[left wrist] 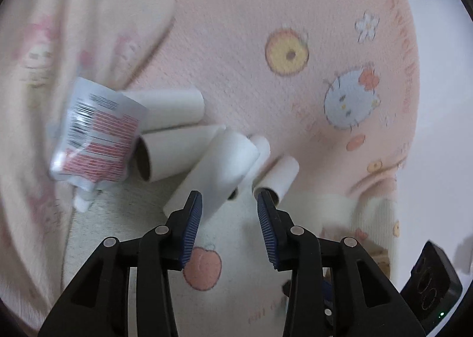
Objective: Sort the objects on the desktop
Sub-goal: 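Move the left tool over to the pile of white tubes, then close the left gripper around a standing white tube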
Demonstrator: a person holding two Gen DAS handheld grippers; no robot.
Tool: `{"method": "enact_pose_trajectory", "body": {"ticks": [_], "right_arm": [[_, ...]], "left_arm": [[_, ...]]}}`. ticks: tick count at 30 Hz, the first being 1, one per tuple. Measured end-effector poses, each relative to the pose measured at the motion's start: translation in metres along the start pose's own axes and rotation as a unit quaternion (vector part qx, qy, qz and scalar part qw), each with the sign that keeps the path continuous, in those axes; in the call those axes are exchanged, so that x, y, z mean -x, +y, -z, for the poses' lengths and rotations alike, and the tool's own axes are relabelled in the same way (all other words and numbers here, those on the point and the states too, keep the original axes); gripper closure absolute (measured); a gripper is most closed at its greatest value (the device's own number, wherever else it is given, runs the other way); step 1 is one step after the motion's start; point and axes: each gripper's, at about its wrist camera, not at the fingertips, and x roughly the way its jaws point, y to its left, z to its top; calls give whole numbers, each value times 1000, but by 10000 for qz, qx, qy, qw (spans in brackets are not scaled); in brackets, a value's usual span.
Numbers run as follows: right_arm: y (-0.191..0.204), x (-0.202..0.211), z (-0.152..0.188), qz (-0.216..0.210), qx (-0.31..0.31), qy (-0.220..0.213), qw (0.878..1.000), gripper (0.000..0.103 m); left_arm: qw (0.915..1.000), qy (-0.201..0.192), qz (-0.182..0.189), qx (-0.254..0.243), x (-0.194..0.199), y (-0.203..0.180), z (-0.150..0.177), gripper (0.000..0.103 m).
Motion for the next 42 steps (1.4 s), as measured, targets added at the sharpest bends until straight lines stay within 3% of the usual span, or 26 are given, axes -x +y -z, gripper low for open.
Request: {"method": "enact_pose_trajectory", "body": {"ticks": [2, 8, 11, 19, 24, 30, 34, 38, 39, 42], "right_arm": [[1, -8, -6, -82, 8, 18, 10000, 88], [-7, -40, -27, -523, -460, 154, 9975, 88], [-9, -55, -34, -655, -601, 236, 9958, 88], [-13, -86, -43, -863, -737, 403, 9927, 88], [-18, -94, -44, -1049, -788, 424, 9905, 88], [-21, -93, -42, -1138, -695, 420, 9902, 87], [-20, -89, -42, -1119, -556, 399, 9914, 78], [-24, -83, -44, -1073, -444, 248, 9929, 67], [-26, -84, -45, -1055, -440, 265, 9931, 62], [-27, -87, -47, -1058, -389, 291, 9932, 62]], "left_arm": [[9997, 206, -126, -53, -10, -1, -4, 61], [9976, 73, -584, -376, -13, -6, -11, 61], [9969, 178, -586, -491, -17, -7, -15, 61], [9979, 347, -497, -228, -22, 7, -19, 61], [9969, 324, -602, -400, -23, 5, -16, 61], [9974, 450, -484, -274, -27, 7, -18, 61], [9967, 627, -388, -339, -32, 3, -14, 61], [9936, 1080, -139, -311, -44, 2, -10, 60], [9934, 1051, -246, -384, -45, -1, -9, 60], [9921, 652, -621, -879, -37, -15, -6, 60]]}}
